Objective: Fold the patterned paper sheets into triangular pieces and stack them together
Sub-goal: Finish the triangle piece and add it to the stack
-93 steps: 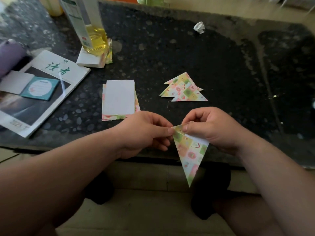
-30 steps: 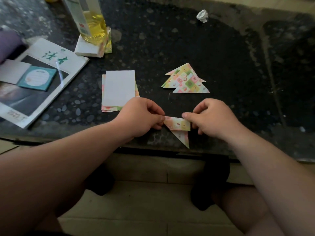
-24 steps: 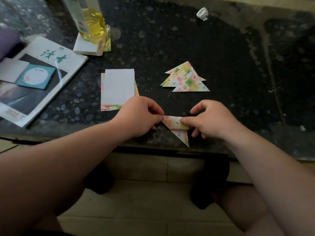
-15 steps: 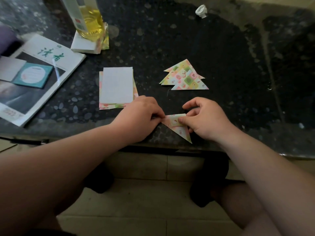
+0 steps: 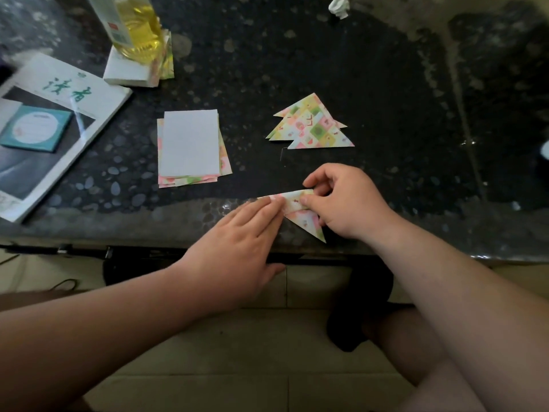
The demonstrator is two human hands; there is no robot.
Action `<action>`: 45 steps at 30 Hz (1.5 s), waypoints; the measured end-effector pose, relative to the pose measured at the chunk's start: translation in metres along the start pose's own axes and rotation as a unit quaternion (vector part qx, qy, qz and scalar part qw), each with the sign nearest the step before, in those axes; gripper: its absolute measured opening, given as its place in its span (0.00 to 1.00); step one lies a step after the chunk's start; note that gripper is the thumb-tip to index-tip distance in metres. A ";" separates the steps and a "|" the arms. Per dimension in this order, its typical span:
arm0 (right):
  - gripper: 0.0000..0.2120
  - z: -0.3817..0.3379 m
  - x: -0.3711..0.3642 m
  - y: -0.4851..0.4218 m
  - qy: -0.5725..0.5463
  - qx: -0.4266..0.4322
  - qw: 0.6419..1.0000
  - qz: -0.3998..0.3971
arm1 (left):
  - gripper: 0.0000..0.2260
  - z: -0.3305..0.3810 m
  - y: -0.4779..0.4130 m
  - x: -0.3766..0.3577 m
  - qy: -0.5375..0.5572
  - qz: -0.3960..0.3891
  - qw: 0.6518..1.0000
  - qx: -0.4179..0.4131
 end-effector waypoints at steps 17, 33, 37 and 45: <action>0.11 -0.001 -0.002 0.000 0.002 0.007 0.999 -0.044 | 0.41 -0.011 0.002 0.001 0.048 -0.017 0.999 0.020; 0.11 -0.003 -0.002 0.001 0.008 -0.005 0.998 -0.054 | 0.40 -0.009 0.000 0.002 0.034 -0.027 0.999 0.016; 0.11 -0.003 -0.002 0.001 0.009 -0.007 0.999 -0.051 | 0.41 -0.007 0.000 0.003 0.014 -0.025 0.999 0.014; 0.12 -0.005 0.000 0.002 -0.005 -0.045 0.995 -0.084 | 0.43 0.004 -0.005 0.006 -0.068 -0.040 0.997 -0.005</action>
Point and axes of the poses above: each hand's wrist, its own y-axis away from the middle knuckle, its own x-axis out of the back of the hand, z = x × y, the point moved 7 cm from there along -y, towards the middle knuckle, and after that the axes turned 11 degrees about z, right-handed, at the moved point
